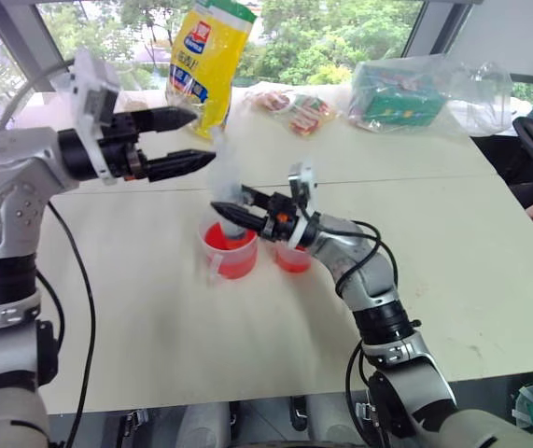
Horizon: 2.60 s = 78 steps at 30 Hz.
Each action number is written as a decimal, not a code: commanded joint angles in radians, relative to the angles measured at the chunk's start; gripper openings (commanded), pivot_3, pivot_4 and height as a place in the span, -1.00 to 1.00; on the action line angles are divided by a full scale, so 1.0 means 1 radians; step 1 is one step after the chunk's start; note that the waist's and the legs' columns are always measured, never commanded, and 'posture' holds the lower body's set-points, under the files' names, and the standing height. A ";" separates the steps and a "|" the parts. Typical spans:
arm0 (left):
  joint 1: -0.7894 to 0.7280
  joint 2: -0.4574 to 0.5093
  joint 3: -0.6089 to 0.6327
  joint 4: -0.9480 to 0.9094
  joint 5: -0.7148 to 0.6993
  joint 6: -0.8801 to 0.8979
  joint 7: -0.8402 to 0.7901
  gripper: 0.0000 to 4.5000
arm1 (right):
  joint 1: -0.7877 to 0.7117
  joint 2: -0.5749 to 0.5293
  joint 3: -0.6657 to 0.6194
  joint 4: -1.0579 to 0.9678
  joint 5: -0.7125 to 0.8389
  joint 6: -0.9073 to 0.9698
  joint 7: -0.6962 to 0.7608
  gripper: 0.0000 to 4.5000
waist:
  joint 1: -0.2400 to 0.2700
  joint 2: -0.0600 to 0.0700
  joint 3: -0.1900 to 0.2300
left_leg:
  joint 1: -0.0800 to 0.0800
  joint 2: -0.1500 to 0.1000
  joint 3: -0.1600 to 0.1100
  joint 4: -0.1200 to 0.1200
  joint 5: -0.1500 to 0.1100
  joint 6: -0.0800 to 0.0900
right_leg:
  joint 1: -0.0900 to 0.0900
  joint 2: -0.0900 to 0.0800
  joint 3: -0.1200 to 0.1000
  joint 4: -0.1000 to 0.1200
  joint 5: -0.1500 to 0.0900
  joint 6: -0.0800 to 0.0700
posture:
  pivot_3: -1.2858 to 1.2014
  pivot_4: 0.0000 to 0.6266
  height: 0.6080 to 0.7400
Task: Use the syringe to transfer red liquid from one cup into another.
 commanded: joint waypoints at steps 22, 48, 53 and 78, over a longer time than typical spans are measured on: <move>-0.206 -0.156 -0.095 0.124 0.022 -0.075 -0.071 0.79 | 0.221 -0.214 -0.249 -0.488 0.245 0.180 -0.284 -0.37 | 0.008 -0.001 -0.001 | -0.001 -0.001 0.000 0.000 -0.001 0.001 | 0.000 0.000 -0.001 -0.001 0.000 0.000 | 0.03 -0.52 1.00; -0.441 -0.427 -0.178 0.414 0.107 -0.220 -0.211 0.79 | 0.315 -0.207 -0.161 -0.452 0.151 0.067 -0.262 -0.37 | 0.005 -0.001 0.000 | -0.001 -0.001 0.000 0.000 -0.001 0.002 | 0.000 0.001 0.000 -0.002 0.000 0.000 | 0.03 -0.52 1.00; -0.448 -0.453 -0.171 0.435 0.121 -0.223 -0.196 0.79 | 0.309 -0.211 -0.159 -0.447 0.144 0.064 -0.258 -0.37 | 0.006 -0.001 0.000 | -0.001 -0.001 0.000 0.000 -0.001 0.002 | 0.000 0.001 0.000 -0.002 0.000 0.000 | 0.03 -0.52 1.00; -0.370 -0.457 -0.194 0.273 0.097 -0.092 -0.181 0.79 | 0.295 -0.212 -0.163 -0.431 0.129 0.060 -0.249 -0.37 | 0.006 -0.001 0.000 | -0.001 -0.001 0.000 0.000 -0.001 0.002 | 0.000 0.001 0.000 -0.001 0.000 0.000 | 0.03 -0.52 1.00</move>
